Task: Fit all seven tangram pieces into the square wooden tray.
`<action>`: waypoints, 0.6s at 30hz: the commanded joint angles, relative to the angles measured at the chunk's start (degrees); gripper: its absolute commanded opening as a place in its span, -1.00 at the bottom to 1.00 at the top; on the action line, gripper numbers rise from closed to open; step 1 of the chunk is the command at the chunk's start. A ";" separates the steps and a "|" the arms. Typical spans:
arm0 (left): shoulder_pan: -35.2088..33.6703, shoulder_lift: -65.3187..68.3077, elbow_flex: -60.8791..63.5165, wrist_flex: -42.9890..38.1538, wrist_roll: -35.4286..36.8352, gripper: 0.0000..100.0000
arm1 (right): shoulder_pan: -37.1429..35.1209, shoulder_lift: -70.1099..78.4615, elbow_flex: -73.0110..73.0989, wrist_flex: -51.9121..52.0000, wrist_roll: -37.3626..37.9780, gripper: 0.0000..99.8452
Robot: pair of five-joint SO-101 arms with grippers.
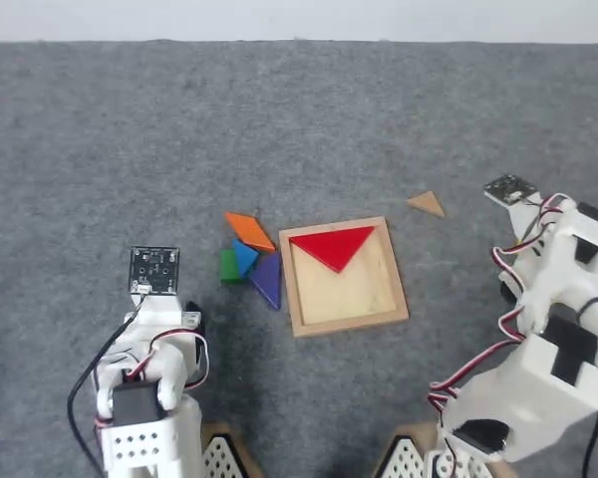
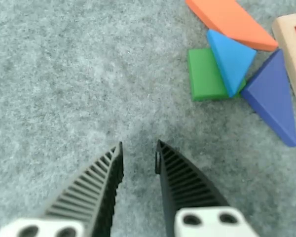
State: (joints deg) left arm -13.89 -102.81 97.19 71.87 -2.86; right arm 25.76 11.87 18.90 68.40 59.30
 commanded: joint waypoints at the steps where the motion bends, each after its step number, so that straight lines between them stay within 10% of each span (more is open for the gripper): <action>1: -0.09 -1.32 -0.66 0.35 0.62 -0.80 | -0.84 -4.53 -0.35 1.10 -0.35 -0.19; 18: -0.09 -1.32 -0.66 0.35 0.62 -0.80 | 2.59 4.88 -8.09 1.45 2.02 -0.28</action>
State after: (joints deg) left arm -13.89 -102.81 97.19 71.87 -2.86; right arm 27.43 16.70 14.42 68.92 60.70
